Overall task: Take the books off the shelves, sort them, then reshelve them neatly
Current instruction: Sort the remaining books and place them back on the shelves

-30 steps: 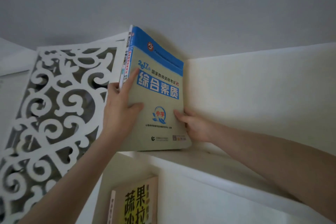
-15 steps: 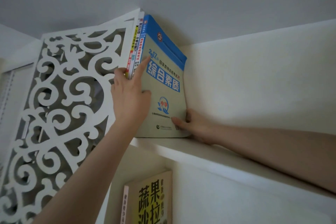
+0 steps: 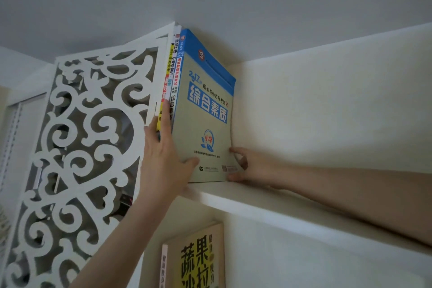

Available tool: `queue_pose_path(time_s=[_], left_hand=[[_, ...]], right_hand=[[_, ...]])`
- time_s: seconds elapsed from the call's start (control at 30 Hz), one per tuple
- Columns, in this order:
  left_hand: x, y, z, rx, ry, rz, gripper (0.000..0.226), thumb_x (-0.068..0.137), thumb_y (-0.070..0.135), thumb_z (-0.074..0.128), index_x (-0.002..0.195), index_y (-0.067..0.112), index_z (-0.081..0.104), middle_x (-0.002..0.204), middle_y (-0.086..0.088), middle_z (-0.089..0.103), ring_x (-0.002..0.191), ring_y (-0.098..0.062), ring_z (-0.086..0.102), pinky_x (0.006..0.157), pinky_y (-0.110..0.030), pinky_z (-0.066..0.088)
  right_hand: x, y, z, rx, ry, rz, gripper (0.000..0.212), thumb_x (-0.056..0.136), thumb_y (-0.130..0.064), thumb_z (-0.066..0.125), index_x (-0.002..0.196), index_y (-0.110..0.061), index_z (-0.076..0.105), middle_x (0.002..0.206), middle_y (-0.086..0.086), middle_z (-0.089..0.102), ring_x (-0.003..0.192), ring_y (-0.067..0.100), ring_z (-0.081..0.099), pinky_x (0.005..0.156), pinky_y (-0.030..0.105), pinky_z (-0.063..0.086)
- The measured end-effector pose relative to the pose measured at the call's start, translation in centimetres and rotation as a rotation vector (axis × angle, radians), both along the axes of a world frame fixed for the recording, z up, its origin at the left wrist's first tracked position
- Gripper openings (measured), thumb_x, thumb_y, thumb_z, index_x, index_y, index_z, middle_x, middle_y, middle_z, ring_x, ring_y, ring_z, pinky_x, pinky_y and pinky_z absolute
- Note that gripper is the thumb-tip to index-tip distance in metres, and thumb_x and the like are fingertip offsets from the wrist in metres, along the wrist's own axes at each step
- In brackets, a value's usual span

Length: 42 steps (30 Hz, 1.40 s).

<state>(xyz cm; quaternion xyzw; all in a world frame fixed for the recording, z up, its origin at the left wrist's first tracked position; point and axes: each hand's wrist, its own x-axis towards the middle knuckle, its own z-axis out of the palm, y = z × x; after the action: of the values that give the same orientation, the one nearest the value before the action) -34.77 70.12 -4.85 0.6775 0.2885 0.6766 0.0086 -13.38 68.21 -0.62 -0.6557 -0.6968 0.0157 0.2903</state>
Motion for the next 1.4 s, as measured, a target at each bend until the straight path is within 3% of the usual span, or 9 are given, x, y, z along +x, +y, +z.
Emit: queue_pose_path(time_s=[0.13,0.3,0.5,0.77,0.9,1.0,1.2,1.33,1.4], left_hand=[[1.1,0.0,0.1,-0.059,-0.001,0.006,0.115,0.079,0.008,0.069,0.146,0.034,-0.021,0.159,-0.006,-0.009,0.146,-0.03,-0.01,0.114,-0.058,0.012],[0.9,0.2,0.6,-0.119,0.007,-0.023,0.108,0.081,0.015,0.065,0.147,0.03,-0.019,0.158,-0.006,-0.017,0.145,-0.024,-0.018,0.115,-0.051,-0.003],[1.0,1.0,0.3,-0.07,-0.048,-0.047,0.099,0.086,0.018,0.063,0.149,0.016,-0.013,0.159,-0.002,-0.013,0.145,-0.018,-0.015,0.116,-0.042,-0.005],[0.0,2.1,0.1,-0.037,-0.03,-0.013,0.097,0.087,0.016,0.064,0.15,0.017,-0.01,0.16,0.0,-0.006,0.147,-0.016,-0.006,0.12,-0.044,0.002],[0.2,1.8,0.4,-0.054,-0.014,0.005,0.104,0.084,0.028,0.067,0.15,0.021,-0.013,0.16,-0.004,-0.005,0.147,-0.02,-0.006,0.119,-0.047,0.003],[0.4,0.8,0.5,-0.072,0.013,0.068,0.105,0.084,0.039,0.066,0.148,0.03,-0.017,0.158,-0.007,-0.013,0.146,-0.024,-0.012,0.116,-0.051,0.0],[0.9,0.7,1.0,0.0,0.086,0.171,0.098,0.088,0.026,0.062,0.146,0.042,-0.015,0.157,-0.006,-0.017,0.144,-0.034,-0.014,0.112,-0.063,0.007],[1.1,1.2,1.0,-0.028,0.059,0.184,0.093,0.091,0.012,0.055,0.146,0.041,-0.013,0.158,-0.012,-0.006,0.144,-0.04,-0.004,0.109,-0.067,0.018],[1.1,1.1,1.0,-0.043,0.05,0.187,0.091,0.091,0.009,0.054,0.147,0.039,-0.011,0.158,-0.014,-0.003,0.144,-0.04,0.0,0.109,-0.066,0.019]], right_hand=[[-1.5,2.1,-0.3,0.03,-0.19,-0.159,0.079,0.084,-0.032,0.07,0.149,-0.021,0.026,0.138,0.017,0.045,0.126,0.033,0.044,0.103,0.034,0.04],[-2.6,1.6,-0.5,0.058,-0.23,-0.287,0.075,0.085,-0.041,0.065,0.147,-0.029,0.023,0.139,0.019,0.023,0.135,0.039,0.019,0.11,0.041,0.032],[-3.7,1.2,-0.7,0.038,-0.196,-0.157,0.074,0.091,-0.01,0.054,0.152,-0.017,0.013,0.124,0.017,0.056,0.104,0.031,0.059,0.085,0.035,0.05],[-4.5,-0.7,-0.6,-0.062,0.02,0.074,0.09,0.093,-0.022,0.061,0.153,-0.027,-0.006,0.142,0.008,0.046,0.069,0.004,0.047,0.05,0.009,0.038],[-3.9,-1.9,-0.3,-0.058,0.163,0.103,0.105,0.09,-0.027,0.066,0.148,-0.032,-0.021,0.142,0.003,0.041,0.099,0.014,0.057,0.07,0.014,0.044],[-3.0,-2.6,0.5,-0.001,0.218,0.111,0.105,0.089,-0.028,0.067,0.149,-0.031,-0.02,0.141,0.009,0.042,0.136,0.017,0.036,0.09,0.016,0.034],[-2.1,-3.7,0.7,-0.04,0.195,0.141,0.097,0.091,-0.021,0.064,0.151,-0.028,-0.012,0.13,0.0,0.045,0.127,0.007,0.035,0.06,-0.01,0.031],[-2.4,-2.7,0.4,-0.053,0.164,0.156,0.1,0.089,-0.023,0.068,0.153,-0.027,-0.008,0.148,0.007,0.038,0.139,0.012,0.03,0.094,0.012,0.037],[-2.5,-2.2,-0.2,-0.143,0.081,0.079,0.072,0.094,-0.03,0.06,0.152,-0.023,0.017,0.135,0.002,0.049,0.121,0.014,0.049,0.093,0.016,0.04]])
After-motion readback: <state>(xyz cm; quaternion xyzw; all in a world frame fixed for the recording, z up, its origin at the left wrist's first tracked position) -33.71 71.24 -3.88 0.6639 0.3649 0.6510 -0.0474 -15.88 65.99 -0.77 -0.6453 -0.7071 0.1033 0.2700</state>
